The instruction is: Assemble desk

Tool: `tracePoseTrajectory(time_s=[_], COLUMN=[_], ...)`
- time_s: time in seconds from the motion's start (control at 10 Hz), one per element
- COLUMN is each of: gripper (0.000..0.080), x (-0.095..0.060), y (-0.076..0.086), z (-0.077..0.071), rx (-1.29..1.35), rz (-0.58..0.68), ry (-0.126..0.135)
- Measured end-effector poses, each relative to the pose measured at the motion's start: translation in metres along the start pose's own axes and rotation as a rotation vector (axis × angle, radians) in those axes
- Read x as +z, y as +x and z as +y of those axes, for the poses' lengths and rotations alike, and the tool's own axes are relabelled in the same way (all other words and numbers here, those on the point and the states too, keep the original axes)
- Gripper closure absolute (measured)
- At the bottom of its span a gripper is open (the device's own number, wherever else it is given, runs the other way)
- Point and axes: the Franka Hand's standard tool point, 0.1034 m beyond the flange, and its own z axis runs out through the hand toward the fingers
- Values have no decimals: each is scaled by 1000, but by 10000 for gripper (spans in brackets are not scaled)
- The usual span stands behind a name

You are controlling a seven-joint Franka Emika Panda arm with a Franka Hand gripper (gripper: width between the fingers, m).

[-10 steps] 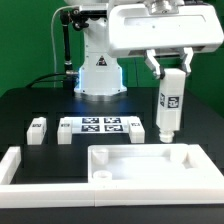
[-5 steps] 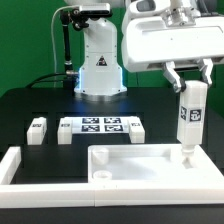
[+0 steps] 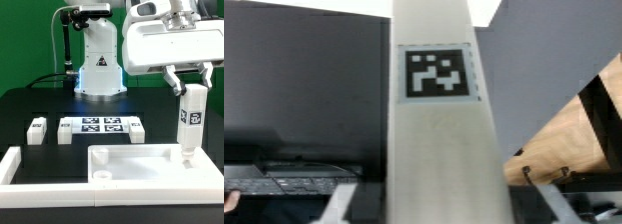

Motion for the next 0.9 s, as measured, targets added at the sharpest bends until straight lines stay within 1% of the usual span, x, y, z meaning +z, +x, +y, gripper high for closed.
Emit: tracePoseTrajectory(time_s=[0.2,0.4,0.5,0.9], gripper=[509,509,509,509], x=[10,18,20,25], y=[-1,-7,-9,-17], z=[0,-5,-8,-9], rx=[4,2,-1,-1], rz=[-3,-15,-20,-33], ry=[2,9,13,14])
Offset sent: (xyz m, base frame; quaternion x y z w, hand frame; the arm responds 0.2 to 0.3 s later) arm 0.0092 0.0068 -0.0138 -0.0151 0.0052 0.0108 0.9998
